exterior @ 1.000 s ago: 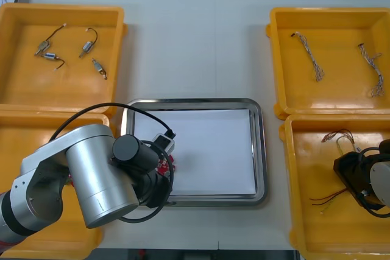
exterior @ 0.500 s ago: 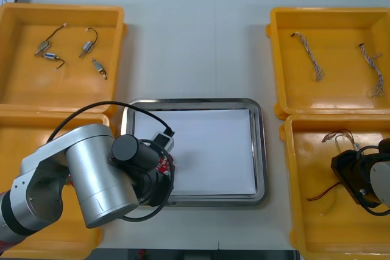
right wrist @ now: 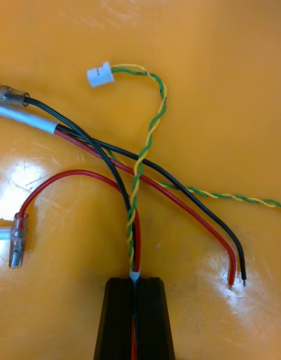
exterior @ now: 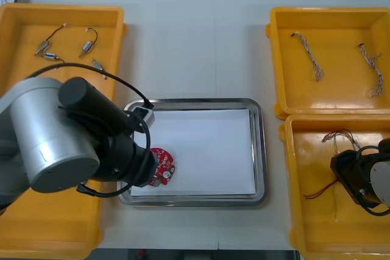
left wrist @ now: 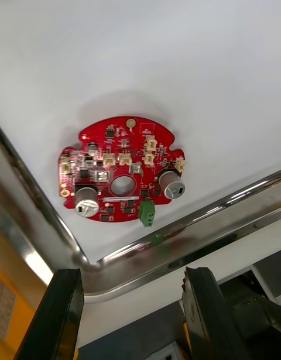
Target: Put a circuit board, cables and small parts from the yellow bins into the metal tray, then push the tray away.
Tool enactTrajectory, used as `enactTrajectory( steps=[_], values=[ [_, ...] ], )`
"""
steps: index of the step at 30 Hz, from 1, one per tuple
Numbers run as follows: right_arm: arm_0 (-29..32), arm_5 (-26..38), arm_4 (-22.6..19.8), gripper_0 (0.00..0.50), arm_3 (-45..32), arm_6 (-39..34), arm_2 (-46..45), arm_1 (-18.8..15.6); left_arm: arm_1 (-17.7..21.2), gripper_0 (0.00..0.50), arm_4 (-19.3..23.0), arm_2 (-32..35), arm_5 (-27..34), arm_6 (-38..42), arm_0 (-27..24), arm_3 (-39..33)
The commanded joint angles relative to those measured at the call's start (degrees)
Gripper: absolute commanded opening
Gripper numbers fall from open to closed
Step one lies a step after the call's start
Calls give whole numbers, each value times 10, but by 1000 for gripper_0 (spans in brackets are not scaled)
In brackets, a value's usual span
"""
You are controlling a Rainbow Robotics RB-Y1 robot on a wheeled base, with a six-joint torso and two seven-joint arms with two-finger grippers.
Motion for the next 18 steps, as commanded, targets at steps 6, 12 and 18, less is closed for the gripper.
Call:
enactTrajectory(
  steps=[6,12,18],
  values=[
    [-9,36,-18,0,-26,15,-13,1,18,500,42,146,63,7,-24,-43],
    [-23,94,-35,0,-62,30,-37,-7,35,500,59,224,65,4,-24,-35],
    [-35,139,-76,0,-89,62,-77,-13,46,500,69,286,66,-36,-25,13]
  ],
)
